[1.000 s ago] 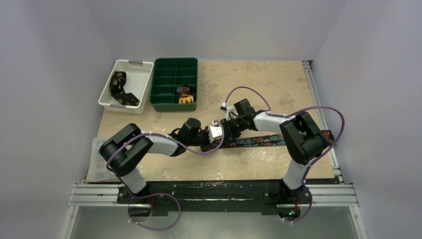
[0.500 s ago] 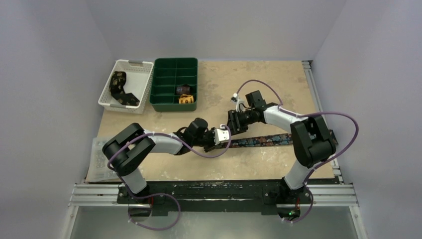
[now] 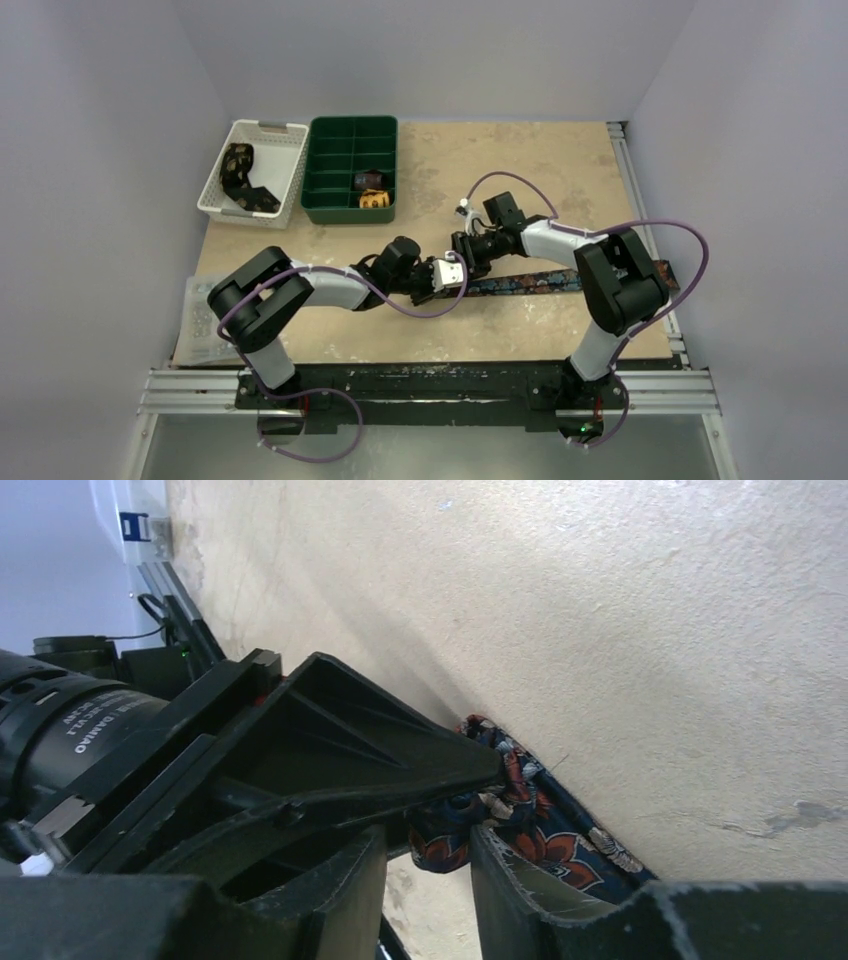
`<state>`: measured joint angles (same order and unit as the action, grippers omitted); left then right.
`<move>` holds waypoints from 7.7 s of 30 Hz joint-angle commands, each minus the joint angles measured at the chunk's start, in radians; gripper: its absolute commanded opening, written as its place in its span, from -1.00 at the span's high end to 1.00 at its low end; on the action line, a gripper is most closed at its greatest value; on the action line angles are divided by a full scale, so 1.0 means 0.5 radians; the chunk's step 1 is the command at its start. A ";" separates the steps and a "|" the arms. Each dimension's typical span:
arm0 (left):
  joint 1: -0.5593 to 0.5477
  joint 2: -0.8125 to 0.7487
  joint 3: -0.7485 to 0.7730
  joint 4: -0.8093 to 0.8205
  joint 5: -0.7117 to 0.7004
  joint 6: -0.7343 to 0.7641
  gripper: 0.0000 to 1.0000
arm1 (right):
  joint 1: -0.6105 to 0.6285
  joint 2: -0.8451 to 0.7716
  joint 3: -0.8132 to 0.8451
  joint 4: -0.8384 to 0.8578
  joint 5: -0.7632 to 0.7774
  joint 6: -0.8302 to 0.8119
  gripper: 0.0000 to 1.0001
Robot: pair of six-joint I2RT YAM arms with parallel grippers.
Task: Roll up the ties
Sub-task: Roll the tie at the center of the board.
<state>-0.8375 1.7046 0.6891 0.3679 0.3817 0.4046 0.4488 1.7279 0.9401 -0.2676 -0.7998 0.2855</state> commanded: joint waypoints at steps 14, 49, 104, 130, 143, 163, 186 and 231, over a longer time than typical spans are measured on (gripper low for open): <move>0.010 -0.011 -0.157 -0.116 0.026 -0.071 -0.01 | -0.031 0.129 0.035 -0.131 0.306 -0.257 1.00; 0.097 0.189 -0.032 0.171 0.304 -0.153 0.28 | -0.045 0.098 0.020 -0.014 0.124 -0.201 1.00; -0.031 0.384 0.145 0.101 -0.037 -0.272 0.27 | -0.018 0.381 -0.007 -0.006 0.205 -0.365 1.00; 0.145 -0.037 -0.225 0.742 0.236 -0.570 -0.06 | -0.027 0.417 0.054 -0.077 0.257 -0.387 1.00; 0.019 0.125 0.018 0.547 0.267 -0.473 0.23 | -0.026 0.428 0.050 -0.045 0.224 -0.359 1.00; -0.003 0.251 -0.054 -0.058 -0.057 -0.207 0.60 | -0.046 0.155 0.211 -0.279 0.036 -0.427 0.56; -0.003 0.273 0.072 -0.245 -0.029 -0.213 0.60 | -0.031 0.034 -0.067 0.144 -0.205 -0.056 0.27; 0.075 0.256 -0.048 0.681 0.273 -0.479 0.08 | -0.192 0.371 0.109 -0.356 0.218 -0.470 1.00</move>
<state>-0.7990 1.8095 0.6556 0.6357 0.4915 0.1844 0.3584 1.8778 0.9936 -0.4053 -0.8852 0.1154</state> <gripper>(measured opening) 0.495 0.028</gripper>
